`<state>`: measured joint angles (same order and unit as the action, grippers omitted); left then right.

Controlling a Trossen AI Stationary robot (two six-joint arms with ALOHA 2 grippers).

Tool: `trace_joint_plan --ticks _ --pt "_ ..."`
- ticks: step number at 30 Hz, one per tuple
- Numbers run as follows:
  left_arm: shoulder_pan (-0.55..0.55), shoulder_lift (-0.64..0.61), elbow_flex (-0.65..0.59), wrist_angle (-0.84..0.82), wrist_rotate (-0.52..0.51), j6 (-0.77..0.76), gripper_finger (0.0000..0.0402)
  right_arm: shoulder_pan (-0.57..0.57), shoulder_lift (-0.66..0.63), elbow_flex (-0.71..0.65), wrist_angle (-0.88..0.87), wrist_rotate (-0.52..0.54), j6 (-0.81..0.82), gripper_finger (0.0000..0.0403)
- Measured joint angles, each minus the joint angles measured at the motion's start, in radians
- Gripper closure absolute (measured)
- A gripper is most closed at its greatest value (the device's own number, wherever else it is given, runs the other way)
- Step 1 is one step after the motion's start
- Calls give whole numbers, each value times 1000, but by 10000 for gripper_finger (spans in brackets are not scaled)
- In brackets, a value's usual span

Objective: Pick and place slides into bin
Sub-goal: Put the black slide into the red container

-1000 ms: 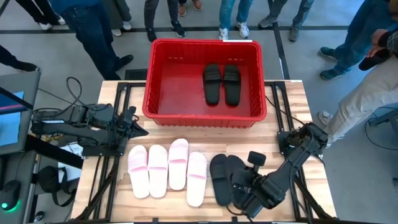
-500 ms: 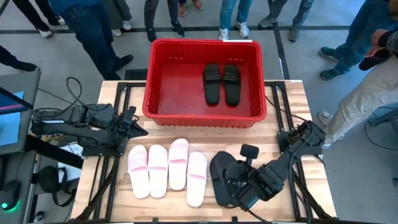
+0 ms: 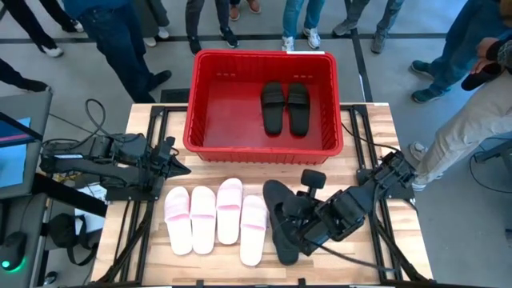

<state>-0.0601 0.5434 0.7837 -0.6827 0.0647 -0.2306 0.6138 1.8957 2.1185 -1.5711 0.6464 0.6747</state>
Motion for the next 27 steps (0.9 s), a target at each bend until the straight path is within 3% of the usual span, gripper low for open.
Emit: trace_joint_plan --ticks 15,27 --pt "0 0 0 -2 -13 0 401 -116 -4 146 1 77 -232 402" --pt "0 0 0 -11 -19 0 401 -237 -142 148 0 144 -387 403"
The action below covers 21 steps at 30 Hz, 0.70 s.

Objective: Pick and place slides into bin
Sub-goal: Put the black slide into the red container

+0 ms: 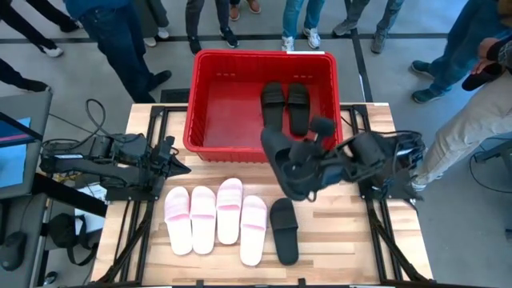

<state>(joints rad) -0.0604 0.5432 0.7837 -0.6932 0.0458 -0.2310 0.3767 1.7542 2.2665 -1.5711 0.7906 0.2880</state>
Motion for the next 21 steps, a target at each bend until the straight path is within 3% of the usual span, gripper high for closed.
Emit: trace_joint_plan --ticks 14,21 --pt "0 0 0 3 -8 -15 401 -192 -101 -19 0 -7 -224 403" --pt "0 0 0 4 -32 -16 401 -315 -186 -157 0 -28 -265 403"
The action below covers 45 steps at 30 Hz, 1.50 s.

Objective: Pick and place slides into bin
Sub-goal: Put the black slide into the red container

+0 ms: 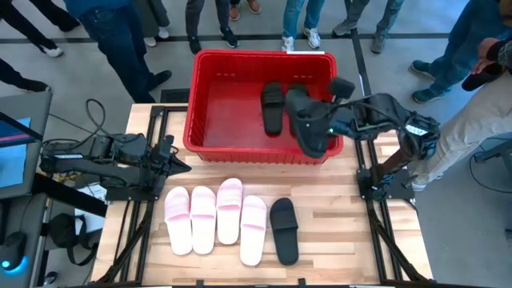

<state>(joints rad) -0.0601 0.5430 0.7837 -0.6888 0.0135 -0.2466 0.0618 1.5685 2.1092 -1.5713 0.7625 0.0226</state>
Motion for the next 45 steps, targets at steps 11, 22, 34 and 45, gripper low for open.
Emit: trace_joint_plan --ticks 11,22,34,45 --pt "0 0 0 50 -30 6 401 -160 -146 -290 120 -46 -102 403" --pt "0 0 0 117 -68 18 401 -381 -216 -530 424 -206 -327 403" --pt "0 0 0 128 -133 19 401 -611 -206 -679 623 -380 -489 403" --pt "0 1 0 128 -186 26 401 -725 -104 -731 760 -455 -595 403"
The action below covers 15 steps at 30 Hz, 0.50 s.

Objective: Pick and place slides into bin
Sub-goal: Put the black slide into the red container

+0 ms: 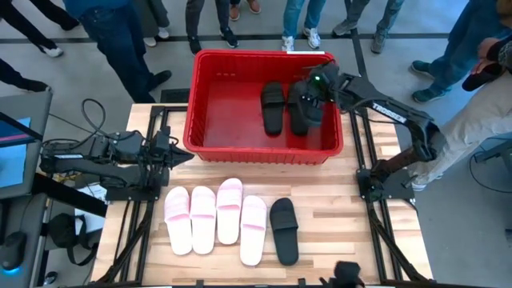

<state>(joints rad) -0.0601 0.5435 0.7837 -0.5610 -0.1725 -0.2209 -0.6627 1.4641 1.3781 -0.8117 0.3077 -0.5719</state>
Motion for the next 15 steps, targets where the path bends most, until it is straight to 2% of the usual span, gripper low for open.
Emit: trace_joint_plan --ticks 7,15 --pt "0 0 0 0 -1 -34 401 -34 111 -1 46 -41 -50 403" --pt "0 0 0 1 -18 -48 401 -76 163 -1 83 -41 -92 403"
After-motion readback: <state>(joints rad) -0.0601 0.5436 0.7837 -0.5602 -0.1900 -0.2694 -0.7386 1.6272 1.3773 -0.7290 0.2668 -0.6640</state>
